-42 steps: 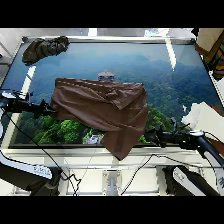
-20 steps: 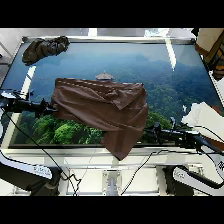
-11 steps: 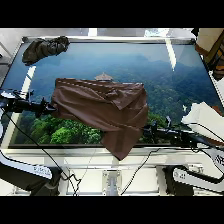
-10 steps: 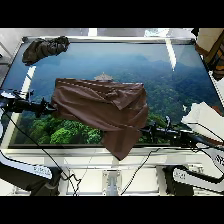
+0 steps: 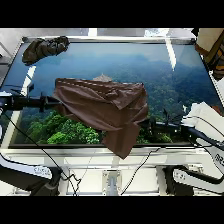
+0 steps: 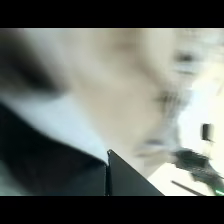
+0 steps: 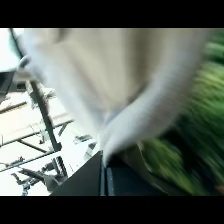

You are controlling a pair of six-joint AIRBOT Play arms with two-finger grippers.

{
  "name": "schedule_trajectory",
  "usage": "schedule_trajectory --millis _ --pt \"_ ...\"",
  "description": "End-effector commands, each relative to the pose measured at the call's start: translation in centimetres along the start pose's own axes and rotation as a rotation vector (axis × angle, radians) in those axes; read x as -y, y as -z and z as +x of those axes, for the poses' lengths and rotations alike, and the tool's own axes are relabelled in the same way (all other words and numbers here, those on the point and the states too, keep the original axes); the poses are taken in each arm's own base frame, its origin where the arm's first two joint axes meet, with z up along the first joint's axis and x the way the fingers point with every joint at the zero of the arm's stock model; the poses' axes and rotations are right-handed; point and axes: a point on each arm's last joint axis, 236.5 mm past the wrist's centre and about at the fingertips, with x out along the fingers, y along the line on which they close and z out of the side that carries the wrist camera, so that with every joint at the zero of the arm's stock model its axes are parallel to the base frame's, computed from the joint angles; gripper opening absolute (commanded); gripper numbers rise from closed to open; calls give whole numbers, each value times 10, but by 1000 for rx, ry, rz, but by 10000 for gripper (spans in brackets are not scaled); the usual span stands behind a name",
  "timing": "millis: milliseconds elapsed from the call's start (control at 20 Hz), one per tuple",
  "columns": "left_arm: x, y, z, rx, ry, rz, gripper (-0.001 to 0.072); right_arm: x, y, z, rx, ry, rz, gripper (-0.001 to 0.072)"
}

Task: Fold the shirts.

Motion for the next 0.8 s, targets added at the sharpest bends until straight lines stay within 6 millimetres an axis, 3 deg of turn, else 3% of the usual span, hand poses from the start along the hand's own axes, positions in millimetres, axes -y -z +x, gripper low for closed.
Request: schedule_trajectory --millis 0,100,200,350,450,550,650,700,750 --pt "126 -23 -39 186 345 190 10 -81 -14 -19 37 -133 -210 18" --pt "187 -22 -71 269 385 341 10 -140 -25 -51 128 -167 -372 17" --pt "240 -15 -104 356 353 492 10 -198 -27 -101 250 -149 -544 17" --pt "320 3 -163 581 262 719 10 -250 -10 -179 436 27 -734 17" --pt "355 23 -191 686 199 797 10 -296 14 -208 535 82 -878 17" --pt "389 55 -209 759 152 923 10 -352 50 -218 583 83 -1068 17" --pt "411 67 -238 922 9 1013 9 -388 73 -232 651 167 -1203 17" --pt "415 66 -256 1018 -95 1033 9 -397 70 -247 730 268 -1245 16" --pt "410 59 -280 1123 -222 1006 9 -395 55 -273 833 411 -1217 16"
